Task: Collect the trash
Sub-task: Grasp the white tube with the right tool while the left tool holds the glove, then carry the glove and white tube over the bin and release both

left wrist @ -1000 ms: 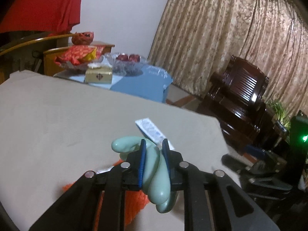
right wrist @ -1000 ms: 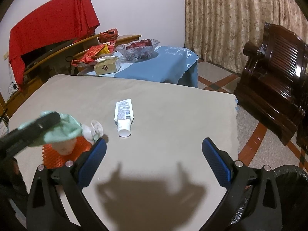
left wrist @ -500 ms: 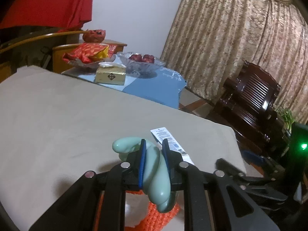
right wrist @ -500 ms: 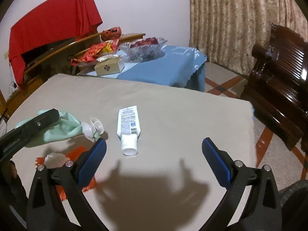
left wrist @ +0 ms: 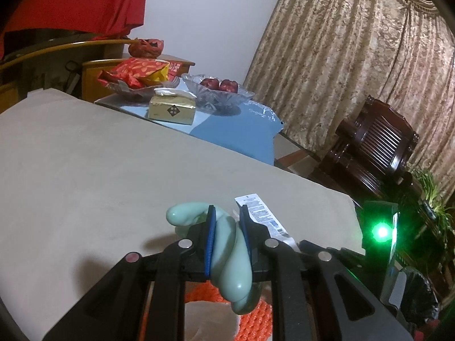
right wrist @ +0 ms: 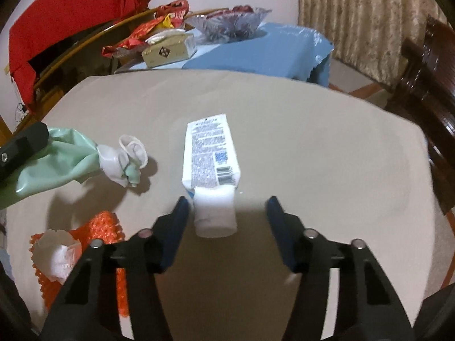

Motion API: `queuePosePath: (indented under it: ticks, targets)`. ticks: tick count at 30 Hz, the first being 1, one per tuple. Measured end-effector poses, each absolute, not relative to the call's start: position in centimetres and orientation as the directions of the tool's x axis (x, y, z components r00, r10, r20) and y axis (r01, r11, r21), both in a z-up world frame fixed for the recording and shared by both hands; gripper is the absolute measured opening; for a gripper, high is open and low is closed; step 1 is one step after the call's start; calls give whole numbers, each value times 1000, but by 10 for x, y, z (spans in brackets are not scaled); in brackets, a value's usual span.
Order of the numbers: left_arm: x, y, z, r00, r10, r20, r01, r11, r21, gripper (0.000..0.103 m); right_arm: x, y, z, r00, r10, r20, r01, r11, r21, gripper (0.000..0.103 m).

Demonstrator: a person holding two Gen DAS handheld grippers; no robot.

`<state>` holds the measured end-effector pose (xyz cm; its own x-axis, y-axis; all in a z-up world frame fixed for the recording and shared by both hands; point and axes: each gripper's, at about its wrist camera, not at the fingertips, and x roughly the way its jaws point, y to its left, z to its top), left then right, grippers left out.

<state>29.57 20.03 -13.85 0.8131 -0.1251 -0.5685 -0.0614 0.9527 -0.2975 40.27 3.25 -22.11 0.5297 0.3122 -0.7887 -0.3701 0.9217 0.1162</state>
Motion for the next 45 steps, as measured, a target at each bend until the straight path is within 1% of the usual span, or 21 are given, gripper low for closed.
queuePosePath:
  ticks: [1, 2, 5, 11, 22, 30, 39, 45]
  targets:
    - [296, 201, -139, 812, -125, -570, -62, 953, -297, 16, 403, 34, -221, 522, 323, -789, -382, 916, 122, 38]
    - [296, 201, -140, 811, -125, -571, -63, 953, -297, 16, 404, 35, -221, 514, 333, -790, -391, 911, 129, 30]
    - [296, 201, -140, 811, -126, -572, -63, 952, -299, 16, 402, 32, -217, 511, 345, -787, -399, 907, 138, 29]
    - [294, 196, -132, 823, -136, -551, -44, 953, -300, 16, 387, 18, -192, 552, 363, -750, -389, 908, 154, 29]
    - [266, 167, -89, 862, -183, -473, 32, 950, -310, 16, 339, -26, -131, 634, 379, -675, -370, 914, 165, 29]
    - [235, 136, -66, 865, -228, -447, 91, 947, -307, 16, 294, -67, -97, 674, 373, -638, -361, 919, 156, 29]
    - [194, 86, -50, 854, -293, -431, 174, 940, -295, 16, 239, -122, -79, 699, 335, -631, -312, 938, 153, 29]
    - [174, 50, -47, 833, -351, -427, 239, 926, -294, 16, 197, -167, -74, 716, 278, -640, -252, 958, 135, 29]
